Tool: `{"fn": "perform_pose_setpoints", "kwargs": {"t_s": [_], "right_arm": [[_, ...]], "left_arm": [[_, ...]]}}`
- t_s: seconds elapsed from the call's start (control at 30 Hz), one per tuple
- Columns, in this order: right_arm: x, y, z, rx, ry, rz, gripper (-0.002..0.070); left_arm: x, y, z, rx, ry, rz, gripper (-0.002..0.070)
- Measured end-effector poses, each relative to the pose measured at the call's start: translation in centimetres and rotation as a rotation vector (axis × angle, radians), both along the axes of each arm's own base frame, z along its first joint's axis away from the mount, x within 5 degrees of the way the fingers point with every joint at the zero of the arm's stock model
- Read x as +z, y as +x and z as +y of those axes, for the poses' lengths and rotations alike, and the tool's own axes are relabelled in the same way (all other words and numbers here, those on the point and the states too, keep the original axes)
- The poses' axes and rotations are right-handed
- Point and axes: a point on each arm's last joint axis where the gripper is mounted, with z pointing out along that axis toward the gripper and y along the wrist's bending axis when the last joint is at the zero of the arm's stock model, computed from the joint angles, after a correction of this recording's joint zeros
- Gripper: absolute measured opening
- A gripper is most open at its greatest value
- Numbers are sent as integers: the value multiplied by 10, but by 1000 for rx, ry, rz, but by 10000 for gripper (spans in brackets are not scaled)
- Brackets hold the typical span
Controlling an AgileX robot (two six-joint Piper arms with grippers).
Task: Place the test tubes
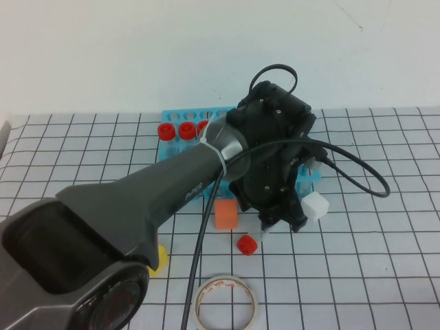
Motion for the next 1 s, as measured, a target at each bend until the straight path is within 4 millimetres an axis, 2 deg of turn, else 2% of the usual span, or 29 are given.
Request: {"fn": "perform_pose_setpoints", "kwargs": {"t_s": [0.27, 0.47, 0.67, 0.77, 0.8, 0.93, 1.0], "right_arm": [[0, 0, 1, 19, -19, -5, -1], [0, -1, 1, 26, -20, -3, -1], [0, -1, 1, 28, -21, -2, -1], [0, -1, 1, 28, -21, -2, -1], [0, -1, 1, 28, -22, -2, -1], [-1, -1, 2, 30, -22, 0, -1], [-1, -1, 2, 33, -22, 2, -1]], "left_arm": [[-2, 2, 1, -47, 31, -11, 300], [-28, -2, -9, -125, -9, 100, 293], [-34, -3, -11, -145, -11, 119, 288], [-34, -2, -11, -158, -6, 116, 236], [-34, -2, -11, -176, -3, 115, 212], [-34, -3, -12, -295, 4, 116, 214], [-32, -5, -13, -416, 4, 114, 214]]}}
